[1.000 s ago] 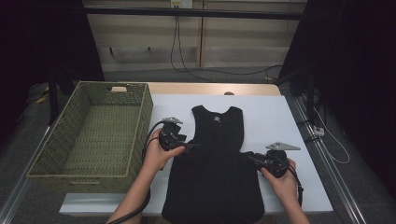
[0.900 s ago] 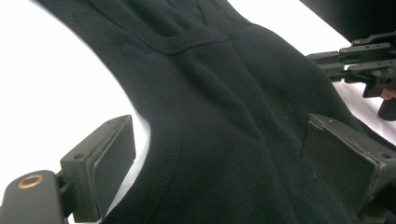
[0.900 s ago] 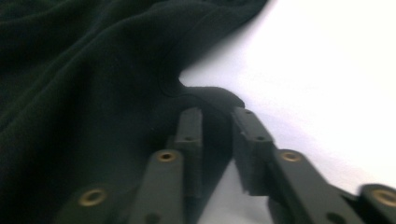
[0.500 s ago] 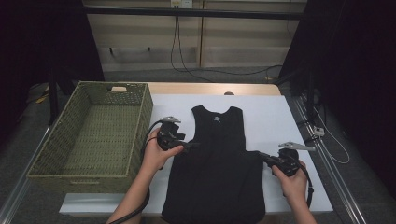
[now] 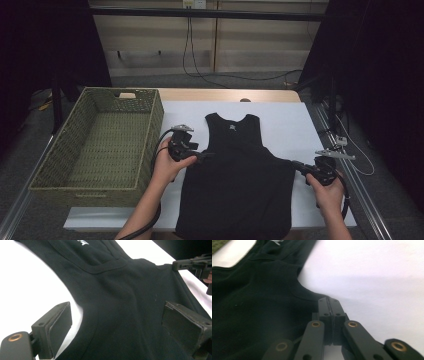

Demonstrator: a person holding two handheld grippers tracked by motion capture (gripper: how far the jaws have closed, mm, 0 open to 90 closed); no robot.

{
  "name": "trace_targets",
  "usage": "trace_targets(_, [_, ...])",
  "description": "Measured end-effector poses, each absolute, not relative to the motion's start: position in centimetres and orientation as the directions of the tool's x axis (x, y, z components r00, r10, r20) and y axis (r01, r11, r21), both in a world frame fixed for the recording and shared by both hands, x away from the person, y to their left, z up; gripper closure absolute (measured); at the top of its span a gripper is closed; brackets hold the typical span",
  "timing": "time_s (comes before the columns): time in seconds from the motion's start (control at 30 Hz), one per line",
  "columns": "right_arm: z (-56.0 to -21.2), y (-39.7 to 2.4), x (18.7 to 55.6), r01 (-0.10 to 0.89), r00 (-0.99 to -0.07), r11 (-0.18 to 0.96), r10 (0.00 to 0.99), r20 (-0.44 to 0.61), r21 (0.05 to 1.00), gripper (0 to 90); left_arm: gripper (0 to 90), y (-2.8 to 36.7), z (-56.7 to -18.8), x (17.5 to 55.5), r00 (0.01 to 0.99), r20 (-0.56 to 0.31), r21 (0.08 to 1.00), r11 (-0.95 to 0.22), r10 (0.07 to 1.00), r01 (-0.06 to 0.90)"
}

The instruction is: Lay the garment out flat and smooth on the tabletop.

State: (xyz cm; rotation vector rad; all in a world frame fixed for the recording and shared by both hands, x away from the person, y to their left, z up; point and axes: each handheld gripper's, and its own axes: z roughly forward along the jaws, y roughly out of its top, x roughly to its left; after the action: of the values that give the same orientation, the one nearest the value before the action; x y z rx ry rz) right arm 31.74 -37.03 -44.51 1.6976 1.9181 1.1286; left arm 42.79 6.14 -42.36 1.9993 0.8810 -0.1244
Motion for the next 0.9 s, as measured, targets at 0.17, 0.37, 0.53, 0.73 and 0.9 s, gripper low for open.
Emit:
trace_targets(0.17, [-44.9, -37.5, 32.1, 0.665, -0.214, -0.025, 0.951, 0.223, 0.747, 89.7, 9.7, 6.4, -42.6, 42.9, 0.727, -0.415, 0.705, -0.312, 0.548, 0.637])
trace_targets(0.37, [-45.1, -37.2, 32.3, 0.657, -0.205, -0.006, 0.961, 0.186, 0.754, 89.4, 9.7, 6.3, -42.8, 43.0, 0.726, -0.416, 0.703, -0.313, 0.548, 0.639])
trace_targets(0.53, [-45.3, -36.6, 31.1, 0.661, -0.201, -0.003, 0.963, 0.181, 0.750, 66.1, 9.7, 6.2, -42.7, 42.9, 0.728, -0.416, 0.703, -0.315, 0.544, 0.638])
trace_targets(0.73, [-44.6, -35.7, 28.2, 0.667, -0.238, 0.015, 0.952, 0.194, 0.745, 56.3, 9.6, 5.9, -42.5, 42.7, 0.736, -0.415, 0.709, -0.316, 0.536, 0.630])
trace_targets(0.9, [-44.8, -34.5, 25.4, 0.683, -0.291, 0.065, 0.938, 0.190, 0.727, 57.2, 9.7, 5.9, -42.2, 42.5, 0.743, -0.409, 0.715, -0.320, 0.530, 0.622])
